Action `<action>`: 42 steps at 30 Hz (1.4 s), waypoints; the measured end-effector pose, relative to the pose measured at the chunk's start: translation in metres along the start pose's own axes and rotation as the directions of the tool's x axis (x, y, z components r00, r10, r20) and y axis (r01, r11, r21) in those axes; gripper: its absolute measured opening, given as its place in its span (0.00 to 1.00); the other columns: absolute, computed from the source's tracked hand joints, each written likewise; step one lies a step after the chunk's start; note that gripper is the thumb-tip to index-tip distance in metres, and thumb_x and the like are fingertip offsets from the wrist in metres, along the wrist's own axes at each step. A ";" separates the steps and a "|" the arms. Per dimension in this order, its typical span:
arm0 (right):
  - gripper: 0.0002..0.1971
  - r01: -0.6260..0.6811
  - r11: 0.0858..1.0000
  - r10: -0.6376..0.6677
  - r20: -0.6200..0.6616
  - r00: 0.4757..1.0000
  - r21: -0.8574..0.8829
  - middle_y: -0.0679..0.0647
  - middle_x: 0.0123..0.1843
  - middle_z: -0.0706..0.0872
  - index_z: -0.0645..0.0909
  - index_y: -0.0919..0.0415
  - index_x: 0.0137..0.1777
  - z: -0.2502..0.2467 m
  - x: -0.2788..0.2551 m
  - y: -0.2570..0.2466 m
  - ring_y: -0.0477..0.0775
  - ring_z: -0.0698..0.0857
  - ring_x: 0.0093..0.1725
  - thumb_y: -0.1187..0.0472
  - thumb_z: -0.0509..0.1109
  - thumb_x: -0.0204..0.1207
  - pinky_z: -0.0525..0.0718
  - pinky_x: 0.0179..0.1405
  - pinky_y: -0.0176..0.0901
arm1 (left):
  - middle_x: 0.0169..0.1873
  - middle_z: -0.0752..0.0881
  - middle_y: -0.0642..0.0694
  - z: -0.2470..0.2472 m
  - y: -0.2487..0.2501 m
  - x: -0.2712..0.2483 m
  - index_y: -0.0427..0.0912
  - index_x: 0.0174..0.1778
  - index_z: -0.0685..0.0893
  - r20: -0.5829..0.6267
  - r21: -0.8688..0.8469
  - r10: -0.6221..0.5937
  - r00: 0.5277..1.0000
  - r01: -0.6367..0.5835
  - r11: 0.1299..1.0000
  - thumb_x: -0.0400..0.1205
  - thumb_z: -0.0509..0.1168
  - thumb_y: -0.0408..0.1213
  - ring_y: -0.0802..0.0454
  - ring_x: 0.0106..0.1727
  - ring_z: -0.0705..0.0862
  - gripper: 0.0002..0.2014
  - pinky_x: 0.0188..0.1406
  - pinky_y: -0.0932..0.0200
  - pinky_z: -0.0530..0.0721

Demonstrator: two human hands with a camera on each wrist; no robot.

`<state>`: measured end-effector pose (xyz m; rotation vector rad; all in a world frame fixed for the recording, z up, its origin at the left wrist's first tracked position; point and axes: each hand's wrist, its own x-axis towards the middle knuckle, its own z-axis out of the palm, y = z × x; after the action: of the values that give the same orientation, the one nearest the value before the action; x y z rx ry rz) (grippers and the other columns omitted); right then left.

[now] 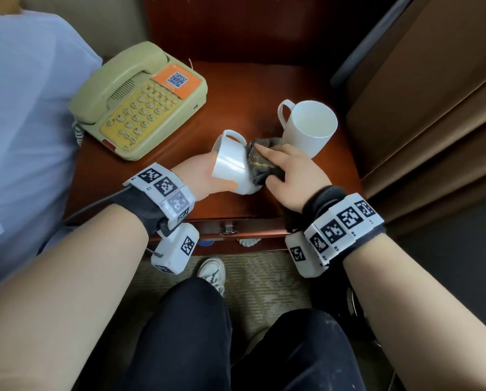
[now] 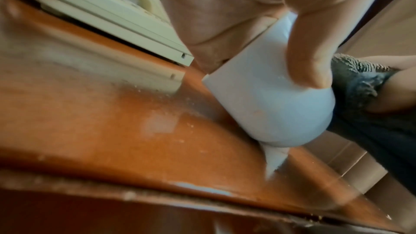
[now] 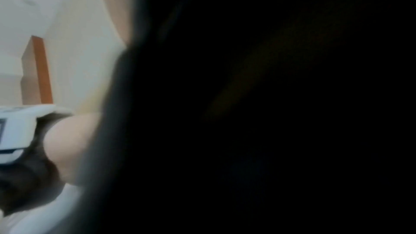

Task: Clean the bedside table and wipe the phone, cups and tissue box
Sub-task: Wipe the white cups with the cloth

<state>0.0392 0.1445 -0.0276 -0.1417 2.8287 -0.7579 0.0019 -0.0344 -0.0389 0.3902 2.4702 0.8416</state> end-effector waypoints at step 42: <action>0.30 0.046 0.963 -0.055 -0.028 0.998 -0.264 0.47 0.78 0.68 0.62 0.43 0.78 -0.020 -0.006 -0.002 0.60 0.65 0.69 0.64 0.56 0.77 0.70 0.67 0.48 | 0.54 0.84 0.47 -0.027 -0.013 -0.014 0.42 0.60 0.79 -0.097 -0.186 0.101 0.990 -0.118 0.975 0.69 0.64 0.46 0.46 0.58 0.82 0.23 0.63 0.48 0.78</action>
<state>0.0403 0.1536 -0.0086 -0.2444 2.9573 -0.3920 -0.0027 -0.0633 -0.0234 0.4314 2.4365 1.1542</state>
